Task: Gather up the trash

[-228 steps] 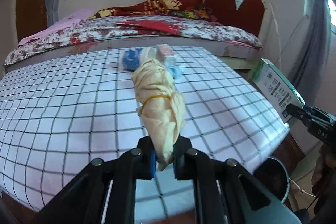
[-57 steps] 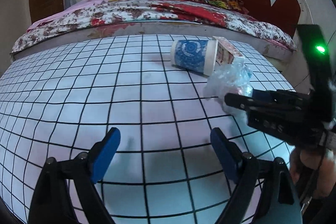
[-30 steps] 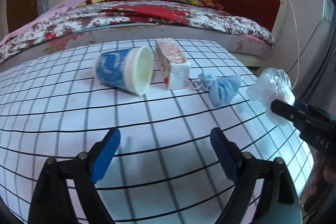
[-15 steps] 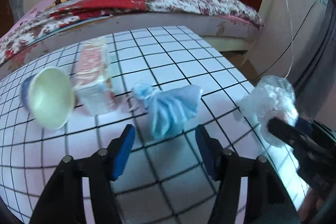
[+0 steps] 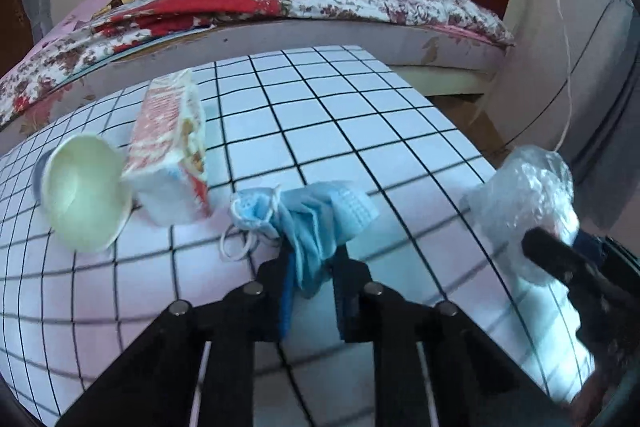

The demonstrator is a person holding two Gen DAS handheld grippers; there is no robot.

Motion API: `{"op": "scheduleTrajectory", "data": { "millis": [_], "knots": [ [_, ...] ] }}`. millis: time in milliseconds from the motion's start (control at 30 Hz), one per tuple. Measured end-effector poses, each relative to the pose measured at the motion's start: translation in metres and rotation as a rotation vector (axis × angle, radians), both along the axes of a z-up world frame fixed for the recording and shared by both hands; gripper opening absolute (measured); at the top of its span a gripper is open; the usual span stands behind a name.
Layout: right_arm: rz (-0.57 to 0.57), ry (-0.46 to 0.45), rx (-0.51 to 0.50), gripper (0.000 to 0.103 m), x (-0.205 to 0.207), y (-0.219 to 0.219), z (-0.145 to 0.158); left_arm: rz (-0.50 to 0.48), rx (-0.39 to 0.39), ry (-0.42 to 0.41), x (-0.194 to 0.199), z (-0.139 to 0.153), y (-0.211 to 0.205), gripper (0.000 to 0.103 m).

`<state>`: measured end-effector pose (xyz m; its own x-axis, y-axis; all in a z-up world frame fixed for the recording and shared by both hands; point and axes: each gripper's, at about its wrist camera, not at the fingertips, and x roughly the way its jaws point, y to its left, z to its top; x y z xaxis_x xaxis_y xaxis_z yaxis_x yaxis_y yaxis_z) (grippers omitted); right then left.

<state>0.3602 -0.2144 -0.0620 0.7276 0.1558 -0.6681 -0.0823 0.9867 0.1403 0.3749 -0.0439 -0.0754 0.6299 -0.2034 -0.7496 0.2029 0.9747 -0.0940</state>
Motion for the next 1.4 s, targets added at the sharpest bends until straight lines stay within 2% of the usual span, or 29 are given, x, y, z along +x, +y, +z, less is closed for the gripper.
{"op": "scheduleTrajectory", "data": {
  "millis": [233, 400, 667, 1000, 1400],
  "knots": [
    [0.031, -0.035, -0.028, 0.040, -0.030, 0.009, 0.006, 0.018, -0.024, -0.066, -0.049, 0.018, 0.016, 0.017],
    [0.040, -0.055, -0.032, 0.040, -0.054, 0.013, 0.015, 0.012, -0.007, -0.107, -0.081, 0.028, 0.017, 0.017],
    [0.048, -0.089, -0.039, 0.040, -0.106, 0.017, 0.028, -0.018, 0.008, -0.142, -0.133, 0.042, 0.014, 0.018],
    [0.022, -0.146, -0.032, 0.040, -0.180, 0.007, 0.053, -0.012, -0.030, -0.166, -0.185, 0.056, 0.023, 0.017],
    [-0.037, -0.199, -0.043, 0.040, -0.257, -0.018, 0.068, -0.121, -0.031, -0.253, -0.247, 0.073, -0.008, 0.017]
  ]
}}
